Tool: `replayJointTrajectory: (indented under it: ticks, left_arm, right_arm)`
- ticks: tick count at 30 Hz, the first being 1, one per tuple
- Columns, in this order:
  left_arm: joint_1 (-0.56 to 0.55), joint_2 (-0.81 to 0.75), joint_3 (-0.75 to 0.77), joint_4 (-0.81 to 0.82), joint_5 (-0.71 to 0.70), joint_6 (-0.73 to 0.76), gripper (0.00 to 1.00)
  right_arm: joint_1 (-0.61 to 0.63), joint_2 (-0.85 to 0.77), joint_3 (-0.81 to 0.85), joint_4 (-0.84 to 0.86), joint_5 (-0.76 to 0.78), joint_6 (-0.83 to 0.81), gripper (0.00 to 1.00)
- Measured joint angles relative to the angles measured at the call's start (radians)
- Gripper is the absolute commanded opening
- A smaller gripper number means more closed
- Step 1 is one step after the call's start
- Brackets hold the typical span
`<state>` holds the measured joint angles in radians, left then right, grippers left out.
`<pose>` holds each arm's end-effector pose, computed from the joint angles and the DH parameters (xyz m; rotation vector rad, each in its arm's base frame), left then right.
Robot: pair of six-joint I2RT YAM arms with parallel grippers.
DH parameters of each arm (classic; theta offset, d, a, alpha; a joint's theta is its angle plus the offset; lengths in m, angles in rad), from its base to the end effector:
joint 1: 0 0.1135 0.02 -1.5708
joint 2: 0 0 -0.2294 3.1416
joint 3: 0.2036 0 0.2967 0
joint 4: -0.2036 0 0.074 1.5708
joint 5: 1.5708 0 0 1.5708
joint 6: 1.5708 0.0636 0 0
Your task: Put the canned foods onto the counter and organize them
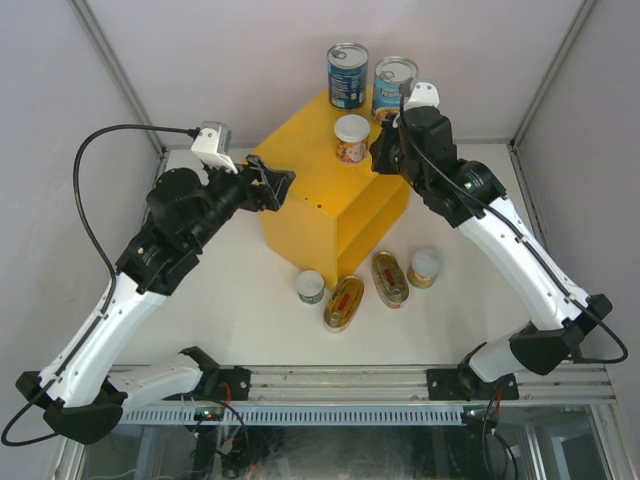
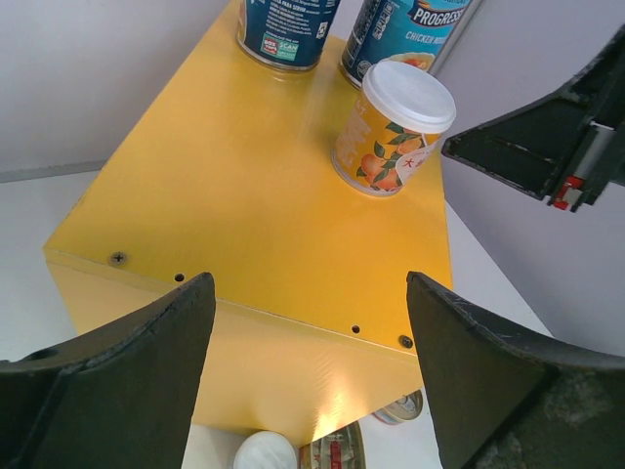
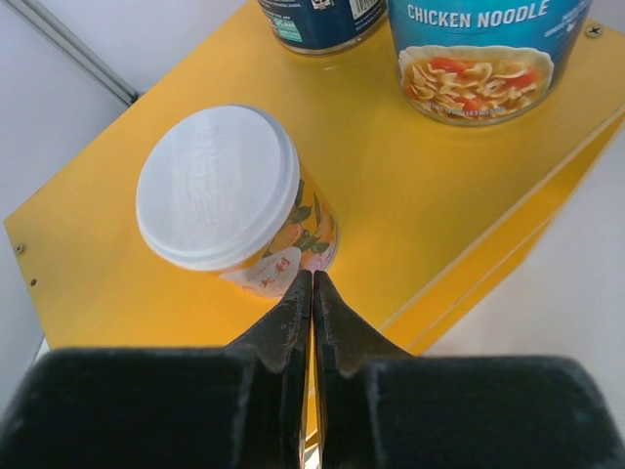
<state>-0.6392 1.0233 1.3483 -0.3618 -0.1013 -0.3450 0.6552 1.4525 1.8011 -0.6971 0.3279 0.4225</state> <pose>0.2398 -0.1702 0.4540 0.1619 1.6420 -0.6769 0.3072 0.2102 0.4511 -0.0018 1.9217 0.4153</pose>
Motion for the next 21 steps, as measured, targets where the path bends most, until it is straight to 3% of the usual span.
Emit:
replayJointTrajectory:
  ticks: [21]
  left_arm:
    - [0.0,0.005,0.0,-0.006,0.001,0.051,0.84]
  right_arm:
    - [-0.026,0.2,0.172,0.005,-0.061,0.004,0.0]
